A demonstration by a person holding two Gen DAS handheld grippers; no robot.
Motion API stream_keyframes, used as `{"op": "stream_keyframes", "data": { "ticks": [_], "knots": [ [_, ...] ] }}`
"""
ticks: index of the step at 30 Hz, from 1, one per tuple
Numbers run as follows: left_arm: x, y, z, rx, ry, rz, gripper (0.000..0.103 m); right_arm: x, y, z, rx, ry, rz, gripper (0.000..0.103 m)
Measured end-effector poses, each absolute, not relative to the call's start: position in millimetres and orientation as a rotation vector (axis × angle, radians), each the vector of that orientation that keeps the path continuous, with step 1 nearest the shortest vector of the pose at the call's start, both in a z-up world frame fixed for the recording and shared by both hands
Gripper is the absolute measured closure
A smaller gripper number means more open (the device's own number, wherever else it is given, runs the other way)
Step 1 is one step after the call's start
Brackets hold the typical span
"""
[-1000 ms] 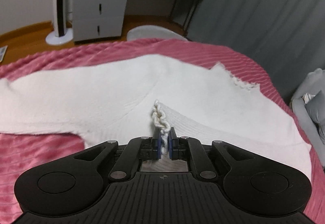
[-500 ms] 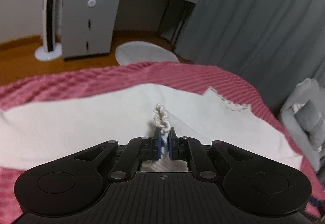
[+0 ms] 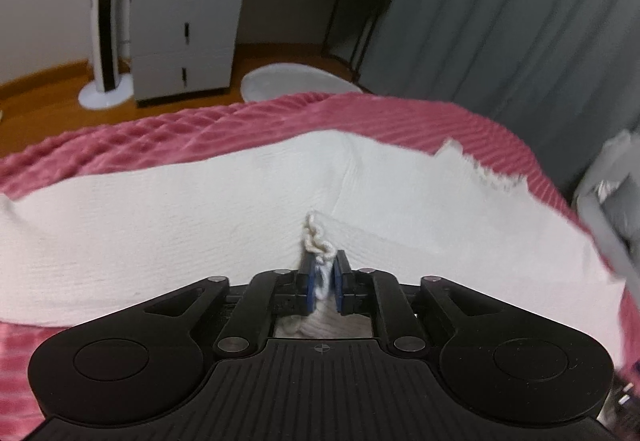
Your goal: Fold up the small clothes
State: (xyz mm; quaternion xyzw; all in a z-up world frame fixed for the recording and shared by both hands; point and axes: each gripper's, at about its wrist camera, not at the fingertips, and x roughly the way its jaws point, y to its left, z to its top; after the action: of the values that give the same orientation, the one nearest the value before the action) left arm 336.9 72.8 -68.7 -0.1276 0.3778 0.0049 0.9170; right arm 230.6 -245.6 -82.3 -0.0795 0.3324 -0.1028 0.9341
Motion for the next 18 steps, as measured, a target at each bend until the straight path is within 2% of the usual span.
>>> {"op": "stream_keyframes", "data": {
  "ticks": [2,3,4,9,10,11,15,16,18],
  "knots": [
    [327.5,74.6,-68.5,-0.246,0.762,0.013,0.070,226.1,-236.6,-73.2,-0.204,0.665,-0.228,0.039],
    [323.1,76.3,-68.3,-0.259,0.757,-0.003,0.057,221.8,-231.8,-68.5,-0.215,0.644,-0.225,0.039],
    [318.3,77.7,-67.7,-0.277,0.751,-0.016,0.050,218.1,-226.3,-63.4,-0.227,0.620,-0.216,0.039],
    [312.8,78.6,-71.8,-0.305,0.764,-0.049,0.050,213.7,-197.3,-54.9,-0.281,0.539,-0.142,0.039],
    [313.9,79.9,-72.7,-0.318,0.771,-0.046,0.050,217.3,-193.1,-55.1,-0.264,0.552,-0.114,0.044],
    [314.8,81.8,-72.8,-0.333,0.775,-0.045,0.050,221.7,-188.4,-55.8,-0.243,0.569,-0.082,0.054],
    [316.0,85.9,-73.2,-0.361,0.767,-0.053,0.050,243.6,-177.9,-62.2,-0.174,0.626,-0.023,0.065],
    [316.2,85.2,-73.8,-0.356,0.767,-0.056,0.050,248.6,-176.3,-66.1,-0.187,0.639,-0.034,0.072],
    [318.0,83.5,-75.3,-0.344,0.767,-0.053,0.050,257.0,-176.9,-73.5,-0.206,0.660,-0.049,0.075]
  ]
}}
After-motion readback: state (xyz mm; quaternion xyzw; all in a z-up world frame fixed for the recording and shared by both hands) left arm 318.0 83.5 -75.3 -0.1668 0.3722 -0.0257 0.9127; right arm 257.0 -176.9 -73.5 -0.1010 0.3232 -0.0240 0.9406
